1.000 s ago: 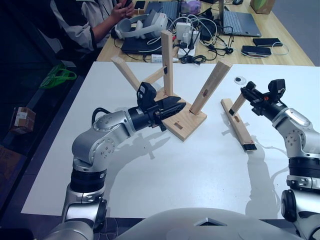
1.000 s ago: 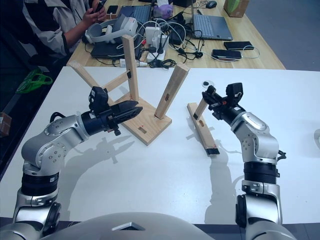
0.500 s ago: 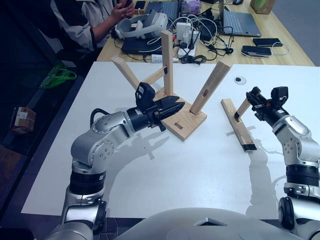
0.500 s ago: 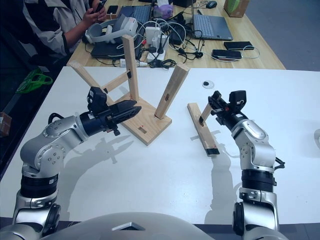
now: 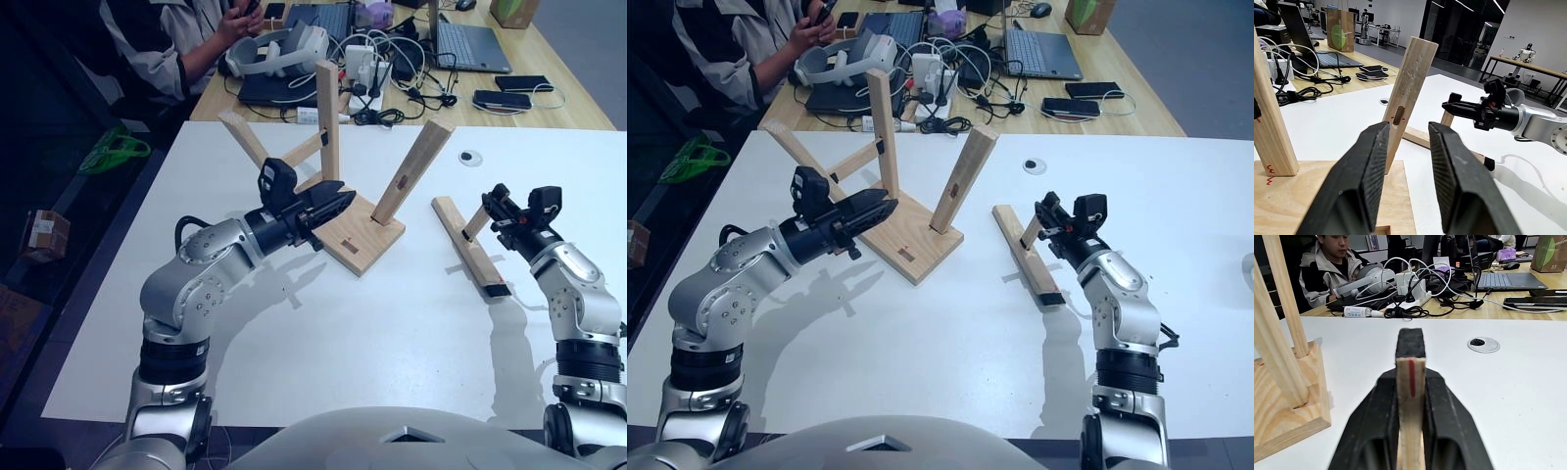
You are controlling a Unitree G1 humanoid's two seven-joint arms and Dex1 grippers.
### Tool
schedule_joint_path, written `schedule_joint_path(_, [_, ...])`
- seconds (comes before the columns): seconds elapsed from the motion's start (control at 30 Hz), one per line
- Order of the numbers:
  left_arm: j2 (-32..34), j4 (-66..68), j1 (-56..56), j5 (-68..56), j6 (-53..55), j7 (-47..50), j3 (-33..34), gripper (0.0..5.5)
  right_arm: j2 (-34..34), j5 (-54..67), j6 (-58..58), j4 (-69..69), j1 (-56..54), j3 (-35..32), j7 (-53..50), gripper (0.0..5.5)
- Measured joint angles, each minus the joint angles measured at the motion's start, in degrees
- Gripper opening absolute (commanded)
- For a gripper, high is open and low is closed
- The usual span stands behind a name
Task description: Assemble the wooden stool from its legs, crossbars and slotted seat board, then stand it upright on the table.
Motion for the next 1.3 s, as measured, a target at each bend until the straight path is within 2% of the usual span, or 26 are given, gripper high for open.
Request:
schedule_joint_path(0.17, [0.0,0.0,-0.5,0.0,0.0,0.1,0.2,1.43,1.2,-2.2,-9.1,2.9,2.5,1.9,0.3,0.4])
schedule_joint_path(0.3, [0.0,0.0,-0.5,0.1,0.0,0.3,0.2,1.43,1.3,-2.8,-12.1,4.3,2.6,2.9,0.3,0.4])
schedule_joint_path(0.67, [0.0,0.0,-0.7,0.2,-0.1,1.1,0.5,1.43,0.3,-0.3,-3.4,2.0,-5.8,0.3,-1.5,0.4])
schedule_joint_path(1.13, [0.0,-0.2,-1.0,0.4,-0.2,1.9,0.5,1.43,0.0,0.1,-0.9,-1.3,-8.6,-0.9,-2.7,0.4])
schedule_joint_path(1.3, [0.4,-0.3,-1.2,0.3,-0.1,1.9,0.6,1.43,0.1,0.2,-0.9,-3.6,-15.3,-1.7,-5.7,0.4])
